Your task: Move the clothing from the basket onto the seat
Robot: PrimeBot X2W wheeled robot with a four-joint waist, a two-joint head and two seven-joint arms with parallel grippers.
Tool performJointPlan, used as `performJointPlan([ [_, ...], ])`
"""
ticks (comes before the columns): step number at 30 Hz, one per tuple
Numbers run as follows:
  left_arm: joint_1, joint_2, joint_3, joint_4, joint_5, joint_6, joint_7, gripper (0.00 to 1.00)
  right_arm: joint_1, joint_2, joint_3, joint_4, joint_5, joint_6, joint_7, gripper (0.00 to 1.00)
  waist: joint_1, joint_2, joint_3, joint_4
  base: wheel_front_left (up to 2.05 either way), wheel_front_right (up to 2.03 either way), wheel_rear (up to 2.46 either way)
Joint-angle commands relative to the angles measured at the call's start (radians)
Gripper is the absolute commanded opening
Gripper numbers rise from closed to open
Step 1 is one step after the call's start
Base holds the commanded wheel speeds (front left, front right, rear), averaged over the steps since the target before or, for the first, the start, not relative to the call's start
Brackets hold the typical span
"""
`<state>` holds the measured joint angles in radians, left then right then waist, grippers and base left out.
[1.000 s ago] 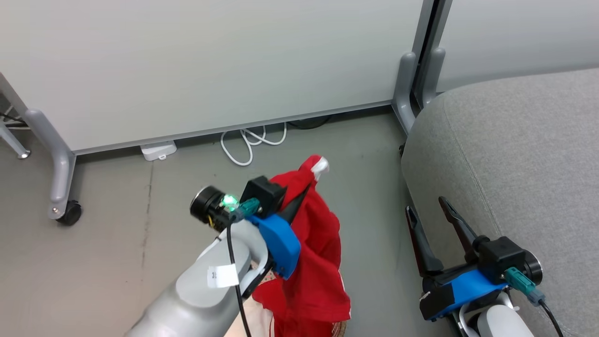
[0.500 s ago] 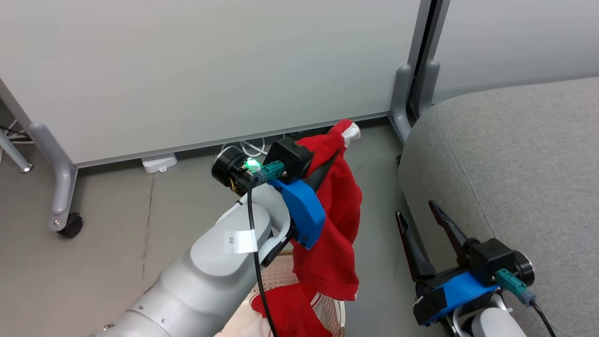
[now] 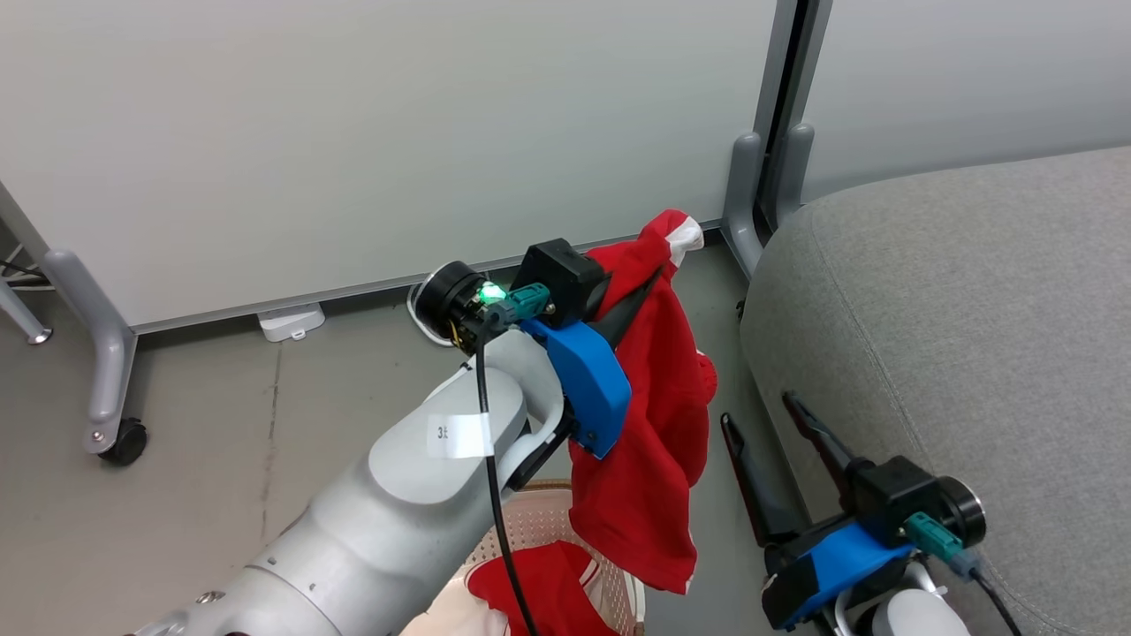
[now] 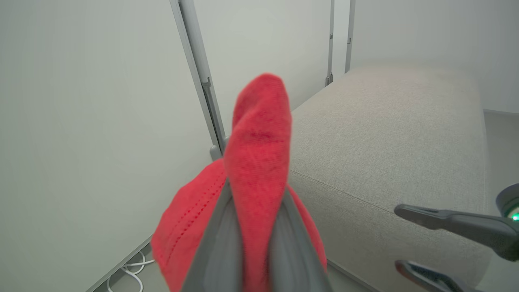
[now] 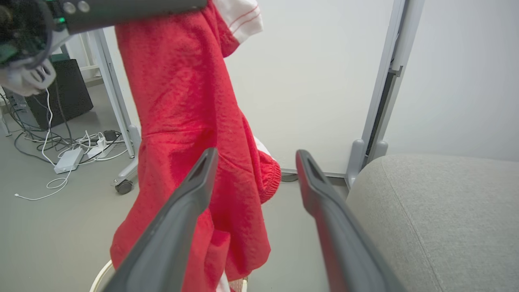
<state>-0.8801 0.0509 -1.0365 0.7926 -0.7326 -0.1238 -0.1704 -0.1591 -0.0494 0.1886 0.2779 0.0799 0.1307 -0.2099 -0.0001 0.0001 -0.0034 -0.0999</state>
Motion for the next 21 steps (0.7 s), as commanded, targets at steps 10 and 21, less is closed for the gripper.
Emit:
performJointPlan([
  [10, -0.023, 0.000, -0.047, -0.014, -0.049, 0.022, -0.010, 0.00, -0.081, -0.002, 0.147, 0.082, 0.042, 0.000, 0.054, 1.00, 0.0001, -0.0001, 0.010, -0.010, 0.00, 0.00, 0.00],
  [21, -0.047, 0.000, -0.099, -0.025, -0.078, 0.033, -0.024, 0.00, -0.268, -0.002, 0.311, 0.320, 0.162, 0.000, 0.056, 1.00, 0.0001, -0.0001, 0.031, 0.011, 0.00, 0.00, 0.00],
])
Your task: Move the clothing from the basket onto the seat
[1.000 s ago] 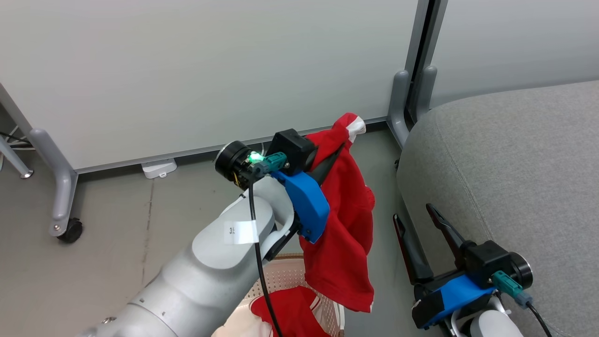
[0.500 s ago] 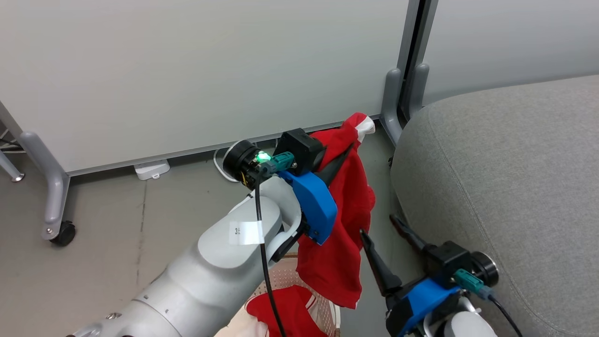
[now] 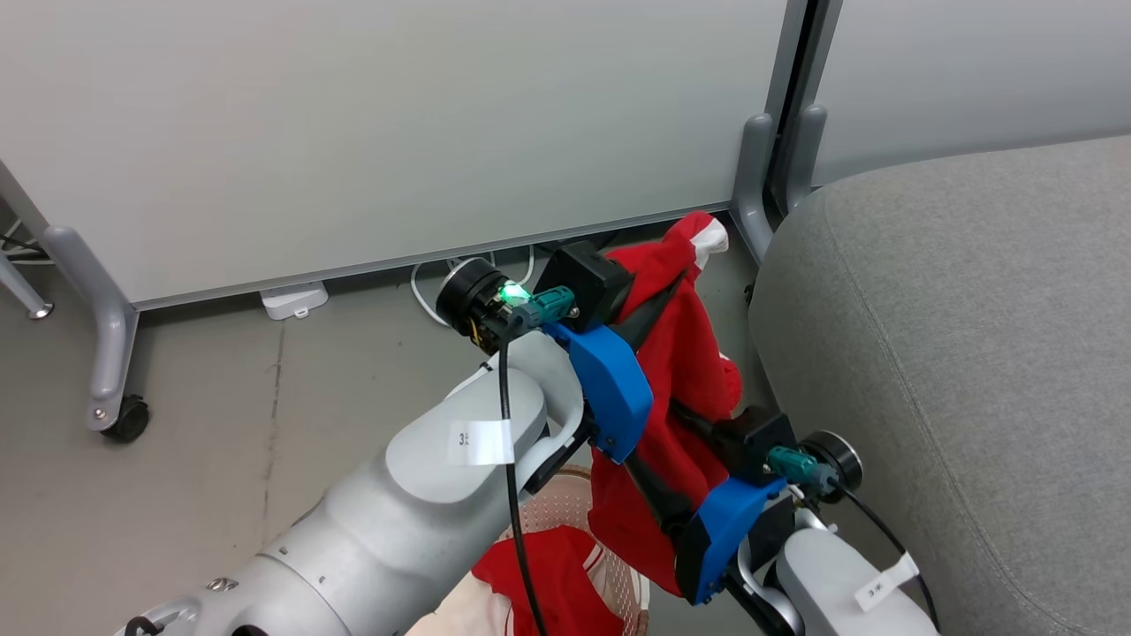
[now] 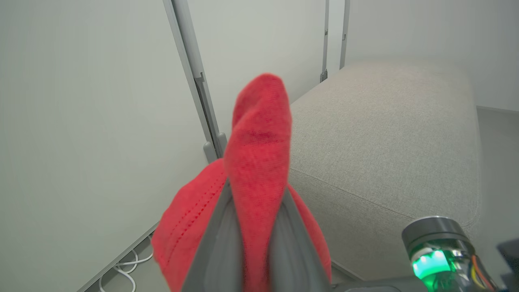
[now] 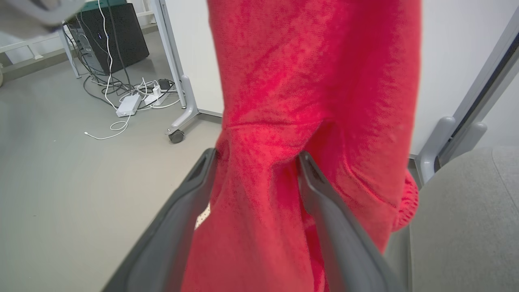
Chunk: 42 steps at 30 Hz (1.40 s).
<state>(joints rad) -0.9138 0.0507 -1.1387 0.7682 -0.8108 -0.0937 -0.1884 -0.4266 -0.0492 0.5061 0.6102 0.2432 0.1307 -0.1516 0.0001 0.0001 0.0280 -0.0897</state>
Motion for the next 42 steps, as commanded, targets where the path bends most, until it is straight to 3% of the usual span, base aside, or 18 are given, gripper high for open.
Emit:
performJointPlan([
  [1, -0.015, 0.000, -0.001, 0.000, -0.003, 0.002, -0.008, 0.00, -0.017, -0.002, 0.004, 0.010, 0.014, 0.000, -0.008, 1.00, -0.0001, -0.0001, 0.001, 0.002, 0.00, 0.00, 0.00],
  [13, -0.018, 0.000, -0.053, -0.007, -0.045, 0.008, -0.015, 0.00, -0.154, -0.002, 0.062, 0.208, 0.085, 0.000, -0.059, 1.00, -0.0001, -0.0001, -0.002, 0.021, 0.00, 0.00, 0.00],
  [14, -0.020, 0.000, -0.056, -0.006, -0.049, 0.010, -0.016, 0.00, -0.158, -0.002, 0.067, 0.217, 0.091, 0.000, -0.060, 0.93, -0.0001, -0.0001, -0.002, 0.021, 0.00, 0.00, 0.00],
  [15, -0.021, 0.000, -0.058, -0.006, -0.052, 0.011, -0.017, 0.00, -0.163, -0.002, 0.072, 0.225, 0.099, 0.000, -0.061, 0.32, -0.0001, -0.0001, -0.002, 0.021, 0.00, 0.00, 0.00],
  [16, -0.022, 0.000, -0.060, -0.005, -0.054, 0.011, -0.018, 0.00, -0.169, -0.002, 0.078, 0.230, 0.104, 0.000, -0.065, 0.00, -0.0001, -0.0001, -0.002, 0.021, 0.00, 0.00, 0.00],
  [36, -0.033, 0.000, -0.089, 0.033, -0.101, 0.011, -0.039, 0.01, -0.208, -0.002, 0.105, 0.300, 0.148, 0.000, -0.106, 0.00, -0.0001, -0.0001, -0.002, 0.011, 0.00, 0.00, 0.00],
  [37, -0.034, 0.000, -0.088, 0.033, -0.104, 0.012, -0.042, 0.20, -0.209, -0.002, 0.105, 0.301, 0.148, 0.000, -0.107, 0.00, -0.0001, -0.0001, -0.002, 0.010, 0.00, 0.00, 0.00],
  [38, -0.037, 0.000, -0.087, 0.030, -0.101, 0.018, -0.048, 0.52, -0.209, -0.002, 0.105, 0.302, 0.147, 0.000, -0.106, 0.00, -0.0001, -0.0001, -0.002, 0.010, 0.00, 0.00, 0.00],
  [39, -0.038, 0.000, -0.085, 0.029, -0.099, 0.023, -0.053, 1.00, -0.209, -0.002, 0.106, 0.303, 0.148, 0.000, -0.108, 0.00, -0.0001, -0.0001, -0.002, 0.010, 0.00, 0.00, 0.00],
  [42, -0.029, 0.000, -0.085, 0.029, -0.104, 0.024, -0.060, 1.00, -0.209, -0.002, 0.107, 0.302, 0.149, 0.000, -0.110, 0.00, -0.0001, -0.0001, -0.005, 0.010, 0.00, 0.00, 0.00],
])
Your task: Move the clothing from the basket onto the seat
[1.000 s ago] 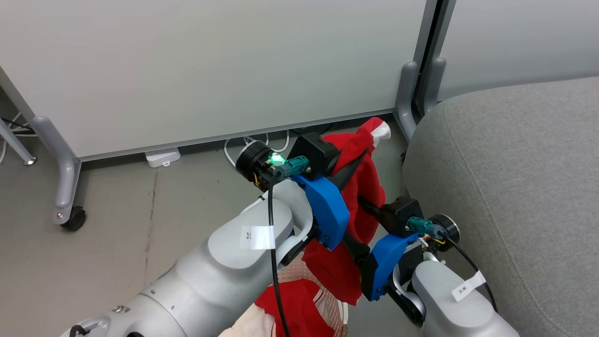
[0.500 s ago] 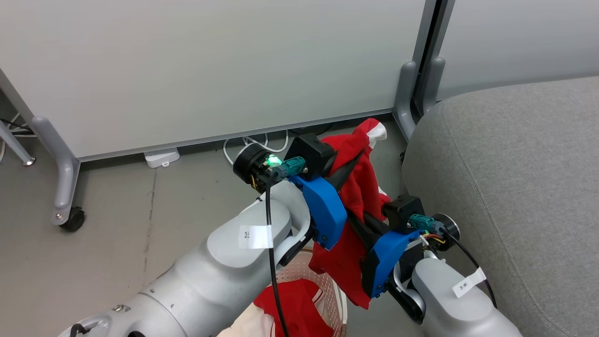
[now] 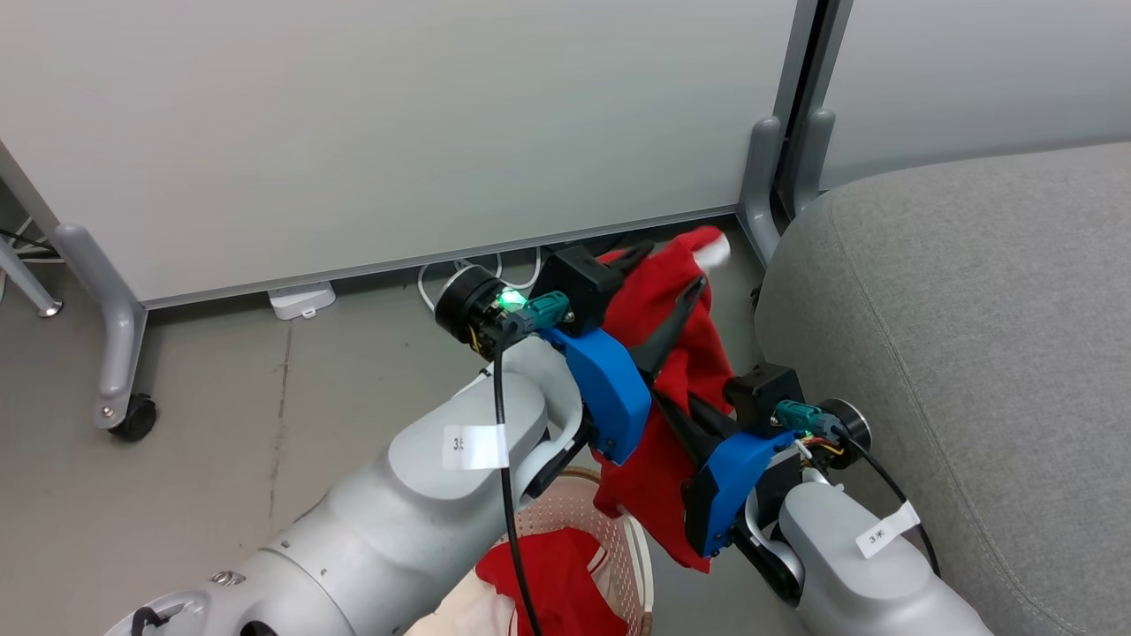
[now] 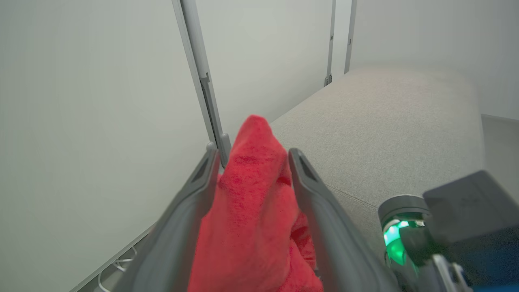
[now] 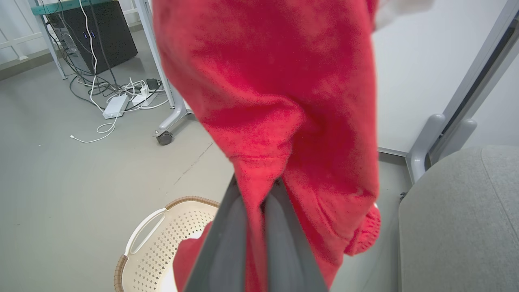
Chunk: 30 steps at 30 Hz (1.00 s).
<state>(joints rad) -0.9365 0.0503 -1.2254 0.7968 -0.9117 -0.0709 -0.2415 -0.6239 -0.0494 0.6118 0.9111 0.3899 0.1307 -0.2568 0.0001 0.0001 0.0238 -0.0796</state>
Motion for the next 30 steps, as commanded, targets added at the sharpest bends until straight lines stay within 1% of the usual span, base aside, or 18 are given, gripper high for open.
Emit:
performJointPlan([
  [1, -0.004, 0.000, 0.007, -0.003, -0.003, 0.005, -0.010, 1.00, -0.012, -0.002, 0.002, 0.002, 0.002, 0.000, -0.004, 0.00, -0.0001, -0.0001, -0.002, 0.000, 0.00, 0.00, 0.00],
  [4, 0.017, 0.001, 0.032, -0.006, 0.010, 0.019, -0.020, 1.00, -0.015, -0.002, 0.002, 0.003, -0.002, 0.000, -0.006, 0.00, -0.0001, -0.0001, -0.003, -0.001, 0.00, 0.00, 0.00],
  [6, 0.036, 0.014, 0.069, -0.032, 0.031, 0.027, -0.024, 1.00, -0.020, -0.002, -0.003, 0.003, -0.008, 0.000, -0.008, 0.00, -0.0001, -0.0001, -0.002, -0.002, 0.00, 0.00, 0.00],
  [10, 0.135, 0.074, 0.196, -0.161, 0.131, 0.058, -0.024, 1.00, -0.026, -0.002, -0.033, -0.002, -0.022, 0.000, -0.009, 0.00, -0.0001, -0.0001, 0.010, 0.001, 0.00, 0.00, 0.00],
  [14, 0.277, 0.131, 0.322, -0.310, 0.255, 0.064, -0.025, 1.00, -0.026, -0.002, -0.079, -0.020, -0.047, 0.000, -0.010, 0.00, -0.0001, -0.0001, 0.022, 0.005, 0.00, 0.00, 0.00],
  [18, 0.439, 0.179, 0.442, -0.425, 0.375, 0.046, -0.025, 1.00, -0.016, -0.002, -0.135, -0.047, -0.081, 0.000, -0.010, 0.00, -0.0001, -0.0001, 0.034, 0.008, 0.00, 0.00, 0.00],
  [21, 0.541, 0.193, 0.530, -0.481, 0.440, 0.025, -0.025, 1.00, -0.004, -0.002, -0.173, -0.066, -0.103, 0.000, -0.010, 0.00, -0.0001, -0.0001, 0.039, 0.011, 0.00, 0.00, 0.00],
  [26, 0.690, 0.186, 0.666, -0.550, 0.527, -0.003, -0.025, 1.00, 0.020, -0.002, -0.215, -0.093, -0.138, 0.000, -0.010, 0.00, -0.0001, -0.0001, 0.039, 0.013, 0.00, 0.00, 0.00],
  [30, 0.792, 0.157, 0.774, -0.602, 0.581, -0.018, -0.025, 1.00, 0.032, -0.002, -0.234, -0.109, -0.150, 0.000, -0.010, 0.00, -0.0001, -0.0001, 0.032, 0.013, 0.00, 0.00, 0.00],
])
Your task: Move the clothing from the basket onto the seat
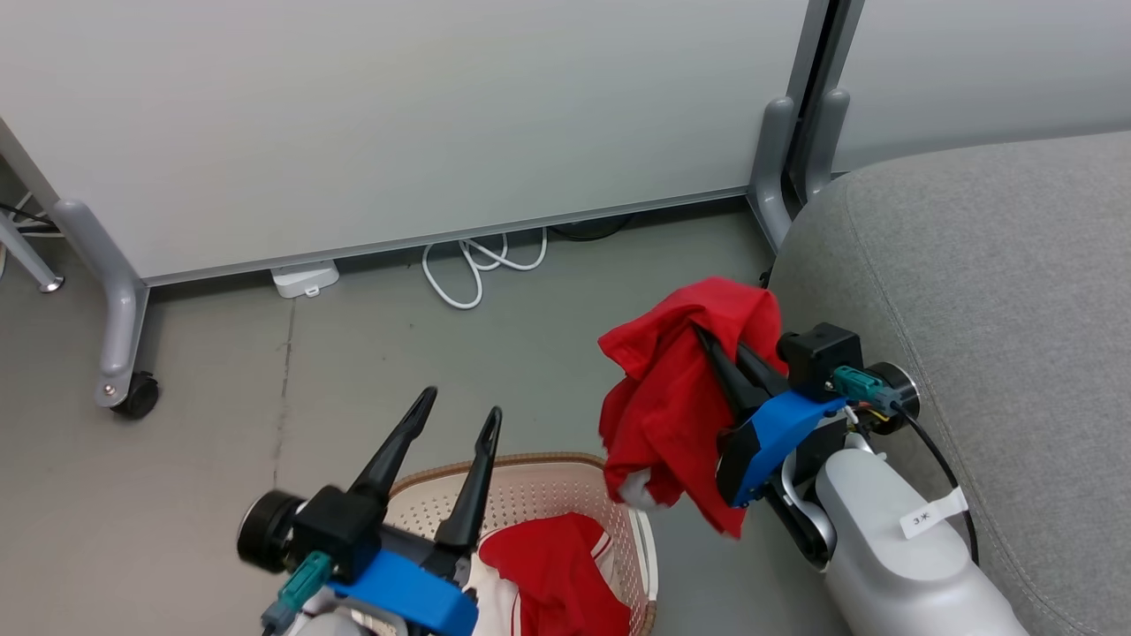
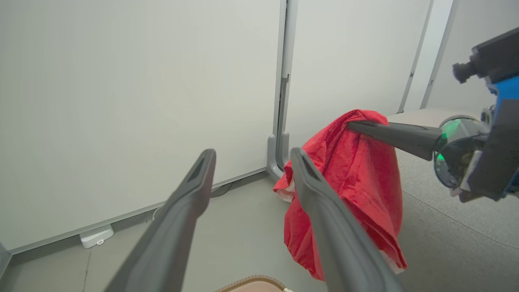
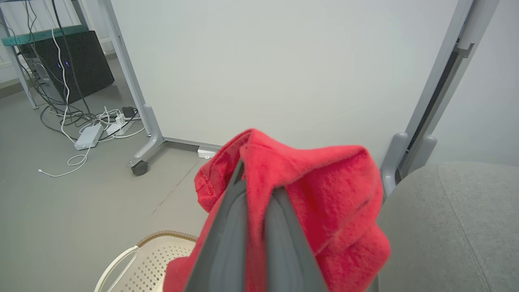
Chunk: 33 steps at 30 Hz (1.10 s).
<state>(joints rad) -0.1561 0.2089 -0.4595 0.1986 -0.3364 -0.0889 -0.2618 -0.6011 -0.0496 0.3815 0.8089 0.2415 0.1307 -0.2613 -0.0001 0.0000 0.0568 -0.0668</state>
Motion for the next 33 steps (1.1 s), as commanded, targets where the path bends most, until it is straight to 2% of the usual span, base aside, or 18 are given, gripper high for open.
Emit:
performJointPlan([
  [1, 0.031, -0.011, 0.033, -0.011, 0.017, -0.005, -0.005, 1.00, 0.014, -0.001, -0.009, -0.009, -0.003, 0.000, -0.006, 0.00, 0.0001, 0.0000, -0.002, 0.001, 0.00, 0.00, 0.00],
  [10, 0.107, -0.076, 0.141, -0.024, 0.087, -0.035, -0.005, 1.00, 0.032, -0.001, -0.032, -0.015, -0.022, 0.000, -0.006, 0.00, 0.0001, 0.0000, -0.011, 0.006, 0.00, 0.00, 0.00],
  [19, 0.114, -0.092, 0.146, -0.013, 0.107, -0.044, -0.005, 1.00, 0.035, -0.001, -0.030, -0.015, -0.007, 0.000, -0.006, 0.00, 0.0001, 0.0000, -0.015, -0.022, 0.00, 0.00, 0.00],
  [25, 0.112, -0.079, 0.139, -0.024, 0.094, -0.044, -0.005, 1.00, 0.037, -0.002, -0.027, -0.029, 0.005, 0.000, -0.006, 0.00, 0.0001, 0.0000, -0.005, -0.089, 0.00, 0.00, 0.00],
  [33, 0.087, -0.067, 0.146, -0.016, 0.092, -0.044, -0.005, 1.00, 0.027, -0.001, -0.018, -0.040, 0.013, 0.000, -0.006, 0.00, 0.0001, 0.0000, 0.025, -0.232, 0.00, 0.00, 0.00],
])
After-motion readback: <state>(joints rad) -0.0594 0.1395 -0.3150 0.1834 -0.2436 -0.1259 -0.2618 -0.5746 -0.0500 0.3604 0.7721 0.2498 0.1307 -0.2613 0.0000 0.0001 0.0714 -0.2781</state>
